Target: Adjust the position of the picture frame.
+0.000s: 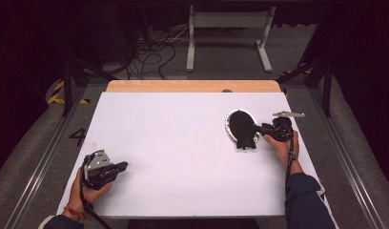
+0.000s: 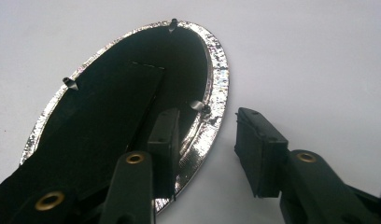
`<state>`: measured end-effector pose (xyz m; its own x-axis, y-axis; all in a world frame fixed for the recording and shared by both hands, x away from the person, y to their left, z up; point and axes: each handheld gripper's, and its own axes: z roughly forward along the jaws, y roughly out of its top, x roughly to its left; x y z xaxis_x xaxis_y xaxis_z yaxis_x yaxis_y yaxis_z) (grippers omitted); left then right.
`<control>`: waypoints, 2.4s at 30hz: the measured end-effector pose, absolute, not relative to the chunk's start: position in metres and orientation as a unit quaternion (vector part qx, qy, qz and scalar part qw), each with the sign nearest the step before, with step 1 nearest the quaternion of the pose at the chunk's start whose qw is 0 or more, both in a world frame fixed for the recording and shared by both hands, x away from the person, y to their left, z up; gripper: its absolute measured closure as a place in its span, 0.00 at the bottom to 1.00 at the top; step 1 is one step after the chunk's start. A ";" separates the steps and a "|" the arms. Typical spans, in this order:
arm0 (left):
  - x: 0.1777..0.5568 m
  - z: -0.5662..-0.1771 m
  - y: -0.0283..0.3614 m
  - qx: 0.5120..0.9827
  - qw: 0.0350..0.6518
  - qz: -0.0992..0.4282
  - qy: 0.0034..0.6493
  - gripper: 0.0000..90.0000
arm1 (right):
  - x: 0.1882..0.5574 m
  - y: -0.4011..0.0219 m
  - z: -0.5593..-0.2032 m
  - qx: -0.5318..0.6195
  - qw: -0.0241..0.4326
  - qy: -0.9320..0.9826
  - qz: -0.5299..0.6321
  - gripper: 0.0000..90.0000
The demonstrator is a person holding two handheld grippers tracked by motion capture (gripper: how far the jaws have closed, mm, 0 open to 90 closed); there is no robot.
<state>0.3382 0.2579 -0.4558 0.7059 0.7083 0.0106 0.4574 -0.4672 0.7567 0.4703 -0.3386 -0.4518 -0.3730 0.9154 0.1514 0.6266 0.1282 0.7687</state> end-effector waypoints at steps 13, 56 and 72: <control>0.343 -0.458 0.255 0.842 0.377 0.158 0.353 0.97 | 0.475 -0.336 -0.452 0.525 0.142 0.732 0.410 0.81; 0.338 -0.458 0.240 0.853 0.372 0.157 0.331 0.94 | 0.420 -0.258 -0.456 0.457 0.087 0.781 0.417 0.70; 0.339 -0.454 0.196 0.868 0.384 0.143 0.282 0.92 | 0.369 -0.205 -0.458 0.458 0.124 0.777 0.413 0.68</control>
